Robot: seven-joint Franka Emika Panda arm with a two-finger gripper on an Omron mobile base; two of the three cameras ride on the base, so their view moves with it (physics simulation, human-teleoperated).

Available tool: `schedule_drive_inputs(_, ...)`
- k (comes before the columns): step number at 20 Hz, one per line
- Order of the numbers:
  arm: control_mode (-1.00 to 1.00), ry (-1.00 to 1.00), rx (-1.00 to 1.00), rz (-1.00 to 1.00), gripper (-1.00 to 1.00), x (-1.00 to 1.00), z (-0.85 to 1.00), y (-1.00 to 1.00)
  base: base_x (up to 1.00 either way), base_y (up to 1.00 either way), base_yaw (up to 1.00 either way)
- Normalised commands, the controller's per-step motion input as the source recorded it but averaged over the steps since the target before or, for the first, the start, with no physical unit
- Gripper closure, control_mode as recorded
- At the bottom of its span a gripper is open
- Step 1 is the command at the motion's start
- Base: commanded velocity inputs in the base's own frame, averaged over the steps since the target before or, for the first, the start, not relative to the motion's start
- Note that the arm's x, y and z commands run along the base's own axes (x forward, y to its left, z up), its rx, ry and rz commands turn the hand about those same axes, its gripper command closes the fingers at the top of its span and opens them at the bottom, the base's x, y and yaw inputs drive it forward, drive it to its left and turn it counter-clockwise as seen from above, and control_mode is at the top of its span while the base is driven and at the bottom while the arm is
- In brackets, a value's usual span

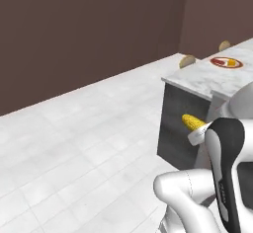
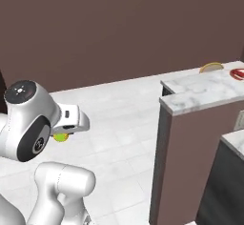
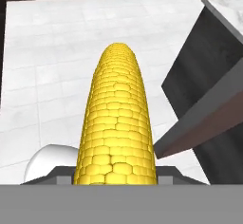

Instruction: Take the cheese, steak, and corn from the fridge and place them on the plate on the dining counter to create an appetizer plate.

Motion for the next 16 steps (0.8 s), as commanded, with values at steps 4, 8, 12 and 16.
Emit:
schedule_drive_inputs(4, 1.00, 0.00, 0.00, 0.00, 1.00, 0.00, 0.00, 0.00, 1.00, 1.00, -0.45)
schedule_drive_inputs(8, 1.00, 0.00, 0.00, 0.00, 1.00, 0.00, 0.00, 0.00, 1.00, 1.00, -0.50)
schedule_drive_inputs(12, 1.00, 0.00, 0.00, 0.00, 1.00, 0.00, 0.00, 0.00, 1.00, 1.00, -0.50)
schedule_drive_inputs(16, 1.00, 0.00, 0.00, 0.00, 1.00, 0.00, 0.00, 0.00, 0.84, 1.00, -0.48)
